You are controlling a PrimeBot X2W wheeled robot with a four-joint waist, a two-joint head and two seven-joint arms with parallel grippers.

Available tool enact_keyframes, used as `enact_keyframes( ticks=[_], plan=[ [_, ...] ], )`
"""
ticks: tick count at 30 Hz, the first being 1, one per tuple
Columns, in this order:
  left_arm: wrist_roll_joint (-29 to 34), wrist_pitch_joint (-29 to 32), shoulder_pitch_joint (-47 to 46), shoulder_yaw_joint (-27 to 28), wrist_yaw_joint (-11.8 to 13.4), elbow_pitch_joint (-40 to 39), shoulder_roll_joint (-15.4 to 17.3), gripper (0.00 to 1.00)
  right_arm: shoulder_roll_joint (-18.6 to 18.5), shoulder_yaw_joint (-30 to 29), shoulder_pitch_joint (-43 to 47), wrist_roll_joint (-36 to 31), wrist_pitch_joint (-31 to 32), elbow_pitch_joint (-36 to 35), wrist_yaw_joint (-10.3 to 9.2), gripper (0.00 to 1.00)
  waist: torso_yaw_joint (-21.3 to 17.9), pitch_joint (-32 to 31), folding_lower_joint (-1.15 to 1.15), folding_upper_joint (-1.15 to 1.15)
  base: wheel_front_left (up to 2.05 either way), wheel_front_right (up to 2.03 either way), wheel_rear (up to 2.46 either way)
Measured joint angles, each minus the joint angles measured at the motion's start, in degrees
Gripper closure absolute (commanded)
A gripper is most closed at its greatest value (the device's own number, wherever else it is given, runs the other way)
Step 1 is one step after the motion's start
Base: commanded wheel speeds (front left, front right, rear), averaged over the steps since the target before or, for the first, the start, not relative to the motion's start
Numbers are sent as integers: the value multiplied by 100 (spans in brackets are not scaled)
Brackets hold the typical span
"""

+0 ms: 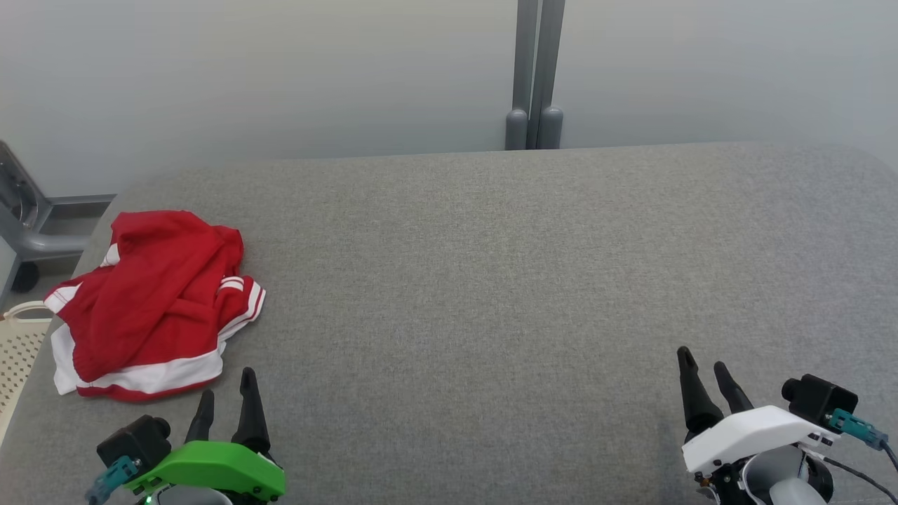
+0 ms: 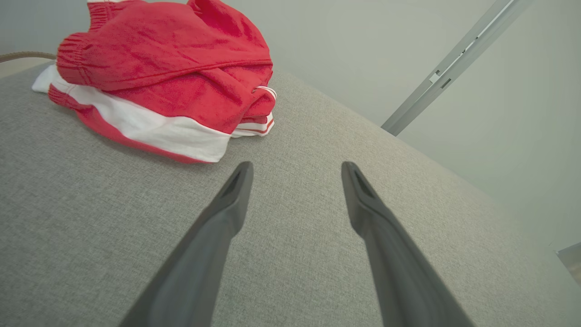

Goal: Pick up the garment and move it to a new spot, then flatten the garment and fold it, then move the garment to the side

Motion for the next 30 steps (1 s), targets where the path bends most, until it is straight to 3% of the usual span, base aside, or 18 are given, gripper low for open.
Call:
enact_keyframes(
  ticks=[12,30],
  plan=[
    [801,-153,-179,-238,100,185,176,0,-10,73,16,-1276,81,-308,0,0,5,-45,0,0,0,0,0],
    [1496,-245,-278,-466,1,283,310,0,-16,230,60,-2092,130,-364,1,0,8,-118,0,0,0,0,0]
  ],
)
